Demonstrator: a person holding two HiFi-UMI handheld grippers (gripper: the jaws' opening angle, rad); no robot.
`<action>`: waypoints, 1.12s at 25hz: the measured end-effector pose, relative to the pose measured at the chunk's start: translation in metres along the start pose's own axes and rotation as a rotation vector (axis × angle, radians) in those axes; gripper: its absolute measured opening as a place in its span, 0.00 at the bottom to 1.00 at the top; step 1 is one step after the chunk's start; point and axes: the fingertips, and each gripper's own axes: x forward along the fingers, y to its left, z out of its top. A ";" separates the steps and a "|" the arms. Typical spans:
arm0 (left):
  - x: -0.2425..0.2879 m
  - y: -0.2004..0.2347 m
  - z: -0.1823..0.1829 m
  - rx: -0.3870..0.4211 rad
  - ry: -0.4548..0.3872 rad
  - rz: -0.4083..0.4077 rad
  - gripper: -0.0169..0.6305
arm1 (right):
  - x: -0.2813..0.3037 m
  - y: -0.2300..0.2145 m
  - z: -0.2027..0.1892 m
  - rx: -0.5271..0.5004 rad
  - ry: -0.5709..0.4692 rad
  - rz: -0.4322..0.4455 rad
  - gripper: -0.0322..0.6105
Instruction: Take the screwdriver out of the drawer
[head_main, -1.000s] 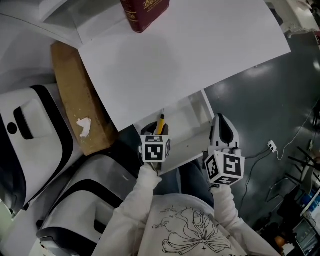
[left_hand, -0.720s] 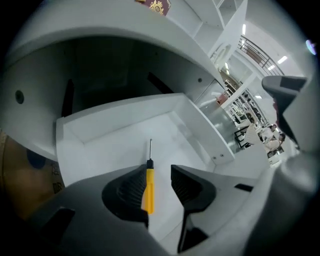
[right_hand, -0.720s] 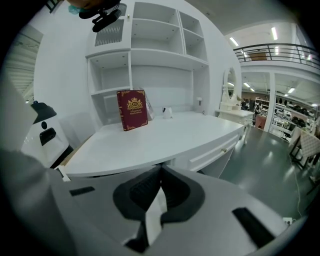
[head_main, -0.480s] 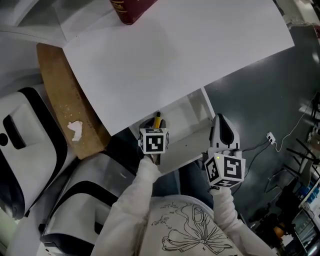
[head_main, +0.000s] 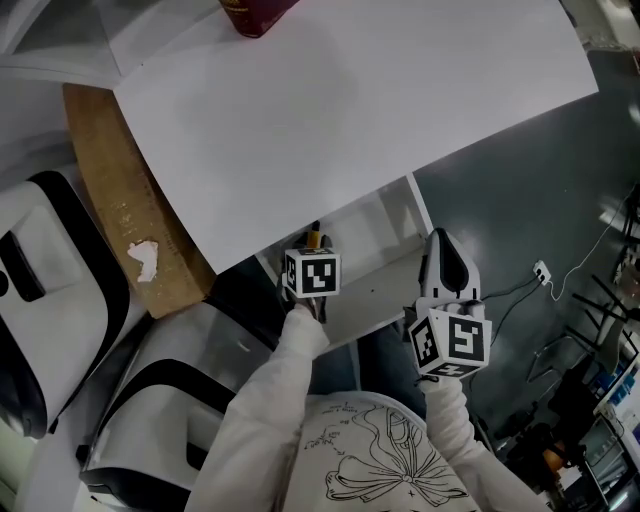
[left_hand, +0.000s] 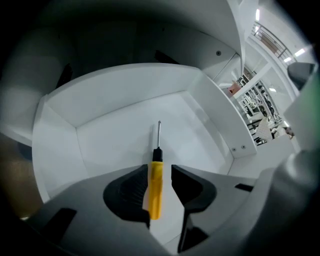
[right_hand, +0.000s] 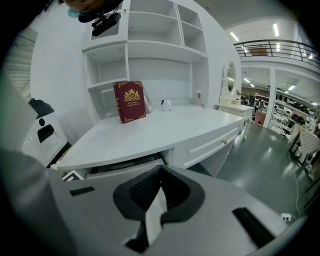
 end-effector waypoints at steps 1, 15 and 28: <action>0.001 0.001 0.000 -0.004 0.004 0.003 0.24 | 0.001 0.000 -0.001 0.000 0.002 0.000 0.05; 0.006 0.010 -0.001 -0.004 0.029 0.068 0.13 | 0.005 -0.002 -0.005 0.009 0.011 -0.005 0.05; -0.042 -0.029 0.004 0.111 -0.041 -0.062 0.13 | -0.022 0.006 0.030 0.000 -0.076 0.022 0.05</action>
